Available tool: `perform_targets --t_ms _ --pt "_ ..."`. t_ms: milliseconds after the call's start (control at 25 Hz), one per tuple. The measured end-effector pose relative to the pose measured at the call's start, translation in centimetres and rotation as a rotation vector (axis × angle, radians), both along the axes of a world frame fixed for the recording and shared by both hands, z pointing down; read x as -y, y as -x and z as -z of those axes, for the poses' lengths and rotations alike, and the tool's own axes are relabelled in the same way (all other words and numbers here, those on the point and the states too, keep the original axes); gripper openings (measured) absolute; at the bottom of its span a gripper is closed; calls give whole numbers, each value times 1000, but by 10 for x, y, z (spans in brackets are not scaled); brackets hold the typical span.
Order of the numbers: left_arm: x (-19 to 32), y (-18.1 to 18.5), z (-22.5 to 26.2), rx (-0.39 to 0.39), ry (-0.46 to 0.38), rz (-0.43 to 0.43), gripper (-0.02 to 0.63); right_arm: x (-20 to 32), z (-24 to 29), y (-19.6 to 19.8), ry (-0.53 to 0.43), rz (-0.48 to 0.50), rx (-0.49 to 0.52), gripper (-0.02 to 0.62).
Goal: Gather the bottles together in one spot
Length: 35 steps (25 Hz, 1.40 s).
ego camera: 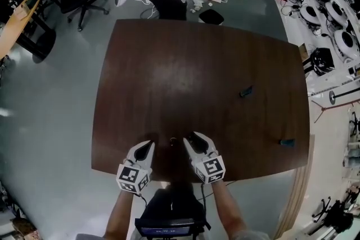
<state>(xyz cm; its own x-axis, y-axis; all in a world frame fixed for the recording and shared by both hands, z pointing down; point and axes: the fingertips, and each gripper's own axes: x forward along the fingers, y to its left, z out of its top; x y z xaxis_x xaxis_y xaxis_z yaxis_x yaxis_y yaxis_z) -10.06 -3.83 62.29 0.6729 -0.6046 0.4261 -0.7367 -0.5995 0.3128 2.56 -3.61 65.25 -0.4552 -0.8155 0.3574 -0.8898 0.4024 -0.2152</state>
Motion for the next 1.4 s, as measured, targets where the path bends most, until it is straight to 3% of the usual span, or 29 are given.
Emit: perform_targets --t_ms 1400 --pt "-22 -4 -5 16 -8 7 2 -18 -4 0 -14 25 -28 130"
